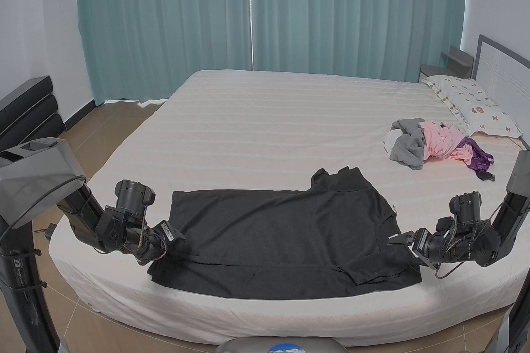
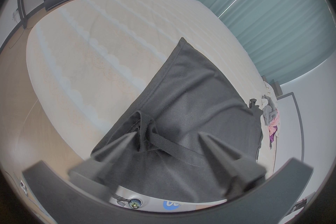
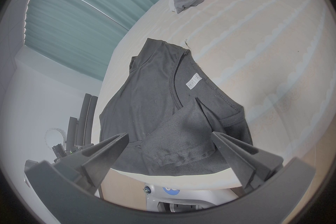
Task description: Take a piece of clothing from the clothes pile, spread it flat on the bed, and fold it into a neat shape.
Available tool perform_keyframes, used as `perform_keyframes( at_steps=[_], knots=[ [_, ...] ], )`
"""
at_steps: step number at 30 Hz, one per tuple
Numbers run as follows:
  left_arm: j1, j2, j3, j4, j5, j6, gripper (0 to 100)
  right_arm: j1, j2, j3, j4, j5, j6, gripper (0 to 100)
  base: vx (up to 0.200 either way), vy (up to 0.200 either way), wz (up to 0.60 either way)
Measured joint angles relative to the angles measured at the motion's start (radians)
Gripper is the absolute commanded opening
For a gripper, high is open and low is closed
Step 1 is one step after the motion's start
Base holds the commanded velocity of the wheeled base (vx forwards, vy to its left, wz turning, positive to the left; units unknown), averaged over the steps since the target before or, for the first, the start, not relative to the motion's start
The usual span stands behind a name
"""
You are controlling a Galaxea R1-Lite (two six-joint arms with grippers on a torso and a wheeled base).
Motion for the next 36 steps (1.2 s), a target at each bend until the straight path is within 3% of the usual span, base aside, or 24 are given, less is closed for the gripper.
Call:
perform_keyframes(
  at_steps=[4,11,36],
  knots=[
    [0.007,0.001,0.003,0.001,0.011,-0.001,0,-0.001,-0.001,0.002,-0.005,0.000,-0.001,100,0.000,0.000,0.00],
    [0.010,-0.011,0.019,0.010,0.131,0.000,0,0.003,-0.003,0.018,-0.066,-0.001,-0.009,100,0.000,0.000,0.00],
    [0.036,-0.016,0.010,0.009,0.129,-0.007,0,-0.001,0.135,-0.089,-0.085,0.004,-0.151,100,0.000,0.000,0.00]
  ],
)
